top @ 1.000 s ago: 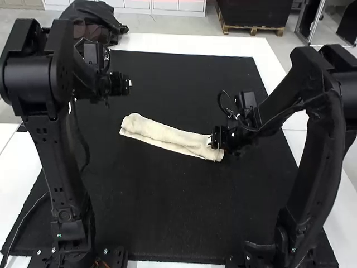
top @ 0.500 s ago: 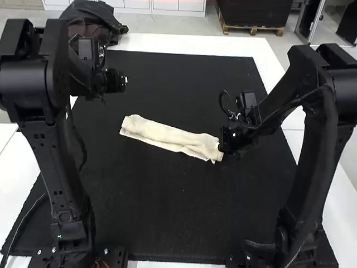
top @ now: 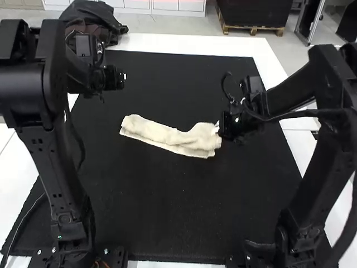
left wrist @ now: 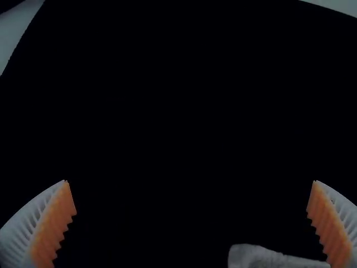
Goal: Fold the towel.
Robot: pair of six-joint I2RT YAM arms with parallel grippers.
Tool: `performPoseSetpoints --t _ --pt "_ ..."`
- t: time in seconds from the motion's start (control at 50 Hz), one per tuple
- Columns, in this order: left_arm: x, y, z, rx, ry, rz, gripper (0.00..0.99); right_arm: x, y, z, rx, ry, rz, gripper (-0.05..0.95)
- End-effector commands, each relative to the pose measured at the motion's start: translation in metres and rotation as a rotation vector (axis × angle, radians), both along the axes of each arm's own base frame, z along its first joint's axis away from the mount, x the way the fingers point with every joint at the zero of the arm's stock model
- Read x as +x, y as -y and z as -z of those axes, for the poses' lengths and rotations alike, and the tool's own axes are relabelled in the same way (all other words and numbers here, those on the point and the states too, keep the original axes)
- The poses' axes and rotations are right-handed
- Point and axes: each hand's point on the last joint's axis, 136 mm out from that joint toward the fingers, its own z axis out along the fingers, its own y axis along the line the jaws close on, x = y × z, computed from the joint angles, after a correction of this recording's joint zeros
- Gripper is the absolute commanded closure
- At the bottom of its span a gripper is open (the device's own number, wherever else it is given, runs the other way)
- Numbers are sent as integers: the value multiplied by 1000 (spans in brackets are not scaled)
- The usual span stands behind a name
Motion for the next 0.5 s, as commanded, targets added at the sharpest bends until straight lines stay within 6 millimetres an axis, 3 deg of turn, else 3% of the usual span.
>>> performPoseSetpoints --t 0.0,0.26,0.48 --pt "1 -4 -21 2 44 -16 26 16 5 -36 34 72 14 925" --pt "-3 -3 -21 5 46 -16 26 19 -6 -59 66 83 -13 925" --pt "-6 -5 -20 13 43 -33 26 14 -44 -79 107 96 -76 925"
